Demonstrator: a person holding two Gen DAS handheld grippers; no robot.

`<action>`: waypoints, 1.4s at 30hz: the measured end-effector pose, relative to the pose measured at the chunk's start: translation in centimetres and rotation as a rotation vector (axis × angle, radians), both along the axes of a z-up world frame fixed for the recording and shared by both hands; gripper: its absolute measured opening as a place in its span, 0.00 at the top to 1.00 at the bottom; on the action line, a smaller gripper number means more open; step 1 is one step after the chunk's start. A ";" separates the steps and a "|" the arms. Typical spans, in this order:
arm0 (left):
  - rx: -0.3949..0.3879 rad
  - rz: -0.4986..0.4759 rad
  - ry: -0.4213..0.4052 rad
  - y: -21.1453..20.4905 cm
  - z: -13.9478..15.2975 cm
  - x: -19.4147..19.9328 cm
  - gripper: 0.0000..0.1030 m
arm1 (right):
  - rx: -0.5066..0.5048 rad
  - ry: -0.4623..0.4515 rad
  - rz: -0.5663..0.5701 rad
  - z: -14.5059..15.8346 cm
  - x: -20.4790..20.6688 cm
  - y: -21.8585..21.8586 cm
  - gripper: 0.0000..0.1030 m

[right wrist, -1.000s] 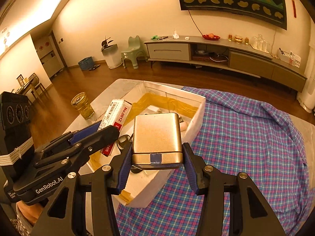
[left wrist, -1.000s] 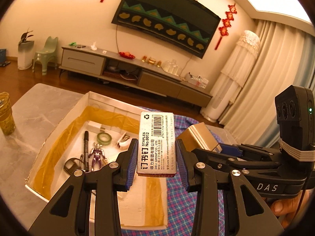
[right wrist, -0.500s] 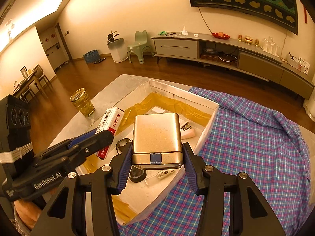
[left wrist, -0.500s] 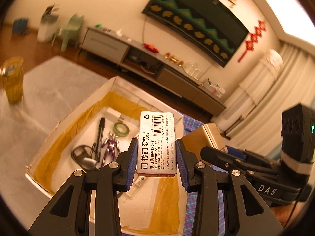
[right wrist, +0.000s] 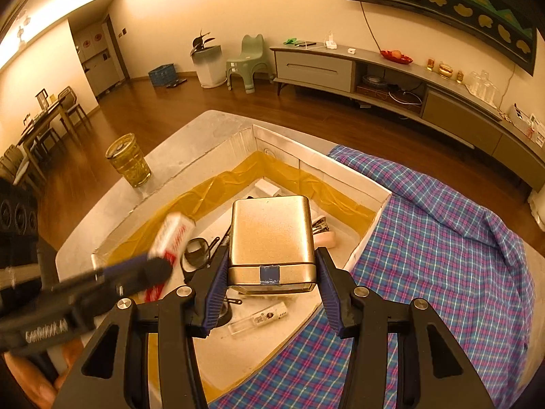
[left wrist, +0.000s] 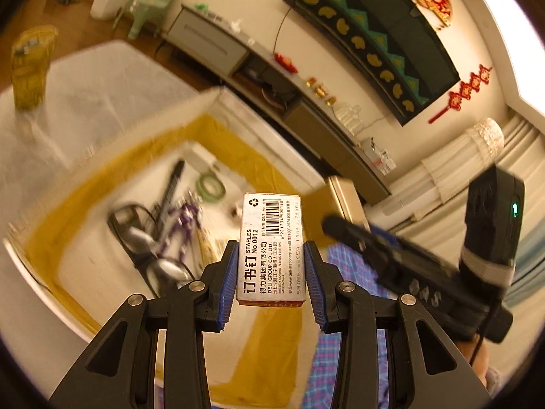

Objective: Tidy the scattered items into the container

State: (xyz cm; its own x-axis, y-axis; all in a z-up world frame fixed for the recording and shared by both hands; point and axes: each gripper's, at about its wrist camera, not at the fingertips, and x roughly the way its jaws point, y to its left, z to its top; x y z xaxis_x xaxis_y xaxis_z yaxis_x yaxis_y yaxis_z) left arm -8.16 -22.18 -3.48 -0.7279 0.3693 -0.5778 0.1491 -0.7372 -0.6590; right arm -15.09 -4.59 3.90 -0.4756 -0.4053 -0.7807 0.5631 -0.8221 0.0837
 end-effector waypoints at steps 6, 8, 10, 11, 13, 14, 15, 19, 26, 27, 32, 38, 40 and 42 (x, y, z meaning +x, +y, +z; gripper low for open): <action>-0.026 -0.055 -0.037 2.7 -1.0 0.0 0.62 | 0.014 -0.023 0.007 -0.4 -2.3 -0.6 0.51; -0.044 -0.063 -0.038 3.6 -1.0 0.1 0.62 | 0.017 -0.036 0.013 -0.6 -3.1 -1.0 0.51; -0.049 -0.070 -0.040 4.0 -1.1 0.3 0.62 | 0.024 -0.049 0.021 -0.8 -3.8 -1.6 0.51; -0.057 -0.072 -0.041 4.3 -1.1 0.3 0.62 | 0.027 -0.057 0.026 -0.9 -4.2 -2.0 0.51; -0.068 -0.071 -0.048 4.7 -1.3 0.4 0.62 | 0.037 -0.070 0.034 -1.4 -4.7 -2.7 0.51; -0.068 -0.075 -0.052 4.9 -1.5 0.4 0.62 | 0.044 -0.072 0.037 -1.6 -4.9 -2.9 0.51; -0.065 -0.080 -0.058 5.0 -1.7 0.5 0.62 | 0.052 -0.073 0.040 -1.8 -5.0 -3.2 0.51; -0.067 -0.083 -0.062 5.7 -1.6 0.7 0.62 | 0.102 -0.080 0.043 -2.7 -5.8 -3.7 0.51; -0.137 -0.065 -0.087 6.5 -1.6 0.7 0.62 | 0.193 -0.108 0.056 -4.8 -6.9 -3.1 0.51; -0.151 -0.067 -0.093 6.7 -1.6 0.7 0.62 | 0.201 -0.112 0.055 -4.9 -7.0 -3.0 0.51; -0.174 -0.050 -0.109 6.6 -1.3 0.9 0.62 | 0.233 -0.111 0.050 -5.4 -7.1 -2.5 0.51; -0.180 -0.058 -0.132 6.5 -1.4 0.7 0.59 | 0.267 -0.098 0.053 -5.5 -6.8 -2.5 0.51; -0.182 -0.081 -0.127 6.8 -1.4 0.7 0.53 | 0.276 -0.089 0.047 -5.5 -6.6 -2.4 0.50; -0.183 -0.098 -0.129 7.1 -1.3 0.7 0.50 | 0.279 -0.085 0.040 -5.3 -6.4 -2.3 0.49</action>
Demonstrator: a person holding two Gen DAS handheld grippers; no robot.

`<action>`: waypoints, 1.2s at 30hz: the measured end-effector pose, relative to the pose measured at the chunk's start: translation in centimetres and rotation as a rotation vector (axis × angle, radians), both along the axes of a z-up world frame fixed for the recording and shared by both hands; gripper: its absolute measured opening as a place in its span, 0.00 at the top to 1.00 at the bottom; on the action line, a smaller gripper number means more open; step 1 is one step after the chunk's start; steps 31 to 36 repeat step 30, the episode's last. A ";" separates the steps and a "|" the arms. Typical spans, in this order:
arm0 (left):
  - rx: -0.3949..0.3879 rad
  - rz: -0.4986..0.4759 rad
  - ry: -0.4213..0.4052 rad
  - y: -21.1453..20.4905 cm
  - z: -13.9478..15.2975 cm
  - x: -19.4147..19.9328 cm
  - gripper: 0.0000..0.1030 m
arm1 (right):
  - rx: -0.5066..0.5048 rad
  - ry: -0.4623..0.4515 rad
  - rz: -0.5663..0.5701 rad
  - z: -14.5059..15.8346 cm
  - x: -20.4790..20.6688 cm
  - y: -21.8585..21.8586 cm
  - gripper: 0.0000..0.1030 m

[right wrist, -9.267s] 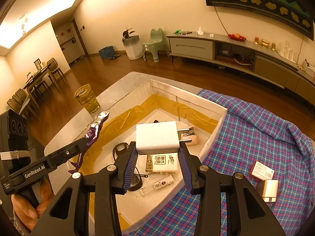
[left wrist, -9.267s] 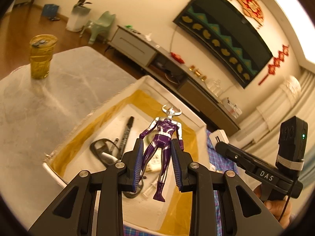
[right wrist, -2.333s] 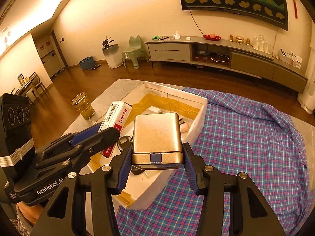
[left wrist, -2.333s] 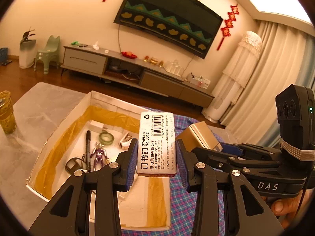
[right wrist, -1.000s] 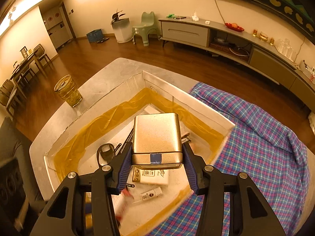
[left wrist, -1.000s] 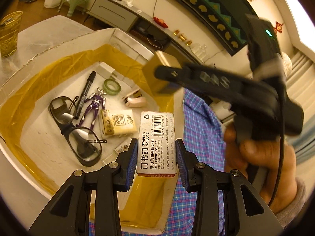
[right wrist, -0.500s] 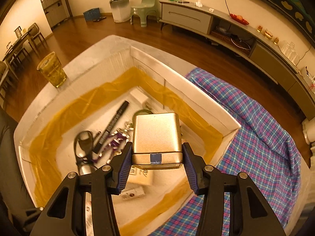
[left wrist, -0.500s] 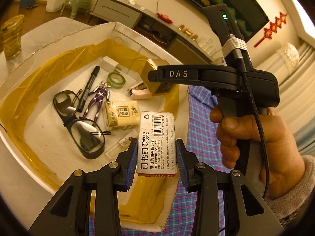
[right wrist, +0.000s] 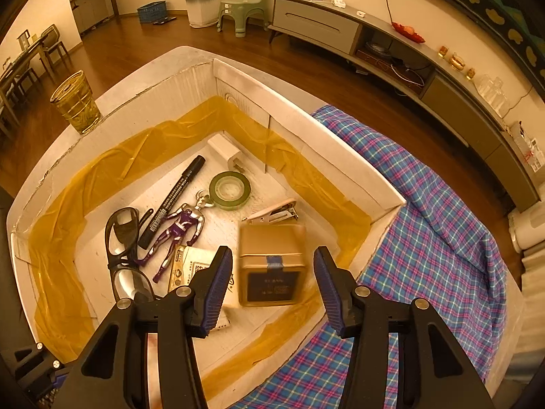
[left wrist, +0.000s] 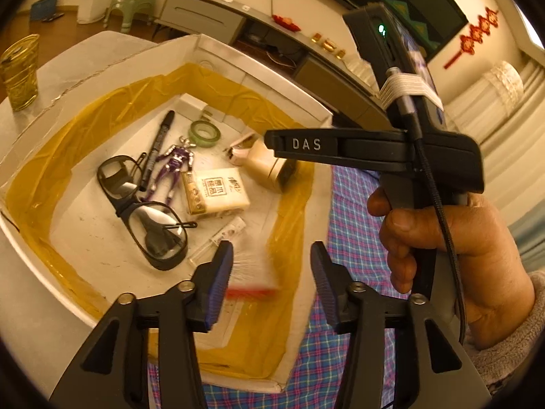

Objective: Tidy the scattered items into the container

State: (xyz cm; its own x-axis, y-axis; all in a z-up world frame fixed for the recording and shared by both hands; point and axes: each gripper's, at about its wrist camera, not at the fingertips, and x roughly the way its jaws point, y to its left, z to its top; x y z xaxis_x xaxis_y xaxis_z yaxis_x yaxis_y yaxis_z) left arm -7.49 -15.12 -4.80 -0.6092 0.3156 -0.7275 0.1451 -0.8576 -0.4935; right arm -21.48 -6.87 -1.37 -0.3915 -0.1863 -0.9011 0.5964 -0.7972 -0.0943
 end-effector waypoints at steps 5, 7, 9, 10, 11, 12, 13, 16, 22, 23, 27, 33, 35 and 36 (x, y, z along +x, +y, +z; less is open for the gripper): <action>0.006 0.012 -0.009 -0.2 0.6 0.4 0.49 | -0.011 0.011 0.008 1.2 1.5 0.6 0.46; 0.002 0.031 -0.012 -0.5 1.0 0.8 0.48 | -0.017 0.016 0.013 1.8 2.3 0.9 0.46; -0.008 0.042 -0.013 -0.6 1.4 1.1 0.47 | -0.024 0.019 0.018 2.4 3.0 1.2 0.46; -0.023 0.048 -0.012 -0.6 1.6 1.3 0.47 | -0.028 0.020 0.020 2.7 3.4 1.4 0.46; -0.034 0.053 -0.011 -0.6 1.7 1.4 0.47 | -0.033 0.020 0.022 3.0 3.8 1.6 0.46; -0.044 0.057 -0.009 -0.6 1.9 1.6 0.47 | -0.038 0.017 0.026 3.3 4.2 1.8 0.46; -0.059 0.061 -0.003 -0.6 2.2 1.9 0.47 | -0.044 0.015 0.029 3.6 4.6 2.0 0.46; -0.108 0.079 0.002 -0.5 2.8 2.5 0.47 | -0.058 0.012 0.042 4.5 5.9 2.6 0.43; -0.192 0.120 0.038 -0.6 4.0 4.8 0.47 | -0.053 0.025 0.084 5.6 9.2 3.8 0.41; -0.206 0.132 0.045 -0.7 4.2 5.2 0.47 | -0.041 0.034 0.094 5.7 9.8 4.0 0.41; -0.319 0.158 0.140 -0.5 5.7 7.3 0.37 | 0.033 0.085 0.155 5.6 12.6 4.2 0.40; -0.355 0.174 0.207 -0.5 6.8 8.8 0.37 | 0.073 0.099 0.211 5.1 14.8 4.1 0.40; -0.355 0.174 0.207 -0.5 6.8 8.8 0.37 | 0.073 0.099 0.211 5.1 14.8 4.1 0.40; -0.355 0.174 0.207 -0.5 6.8 8.8 0.37 | 0.073 0.099 0.211 5.1 14.8 4.1 0.40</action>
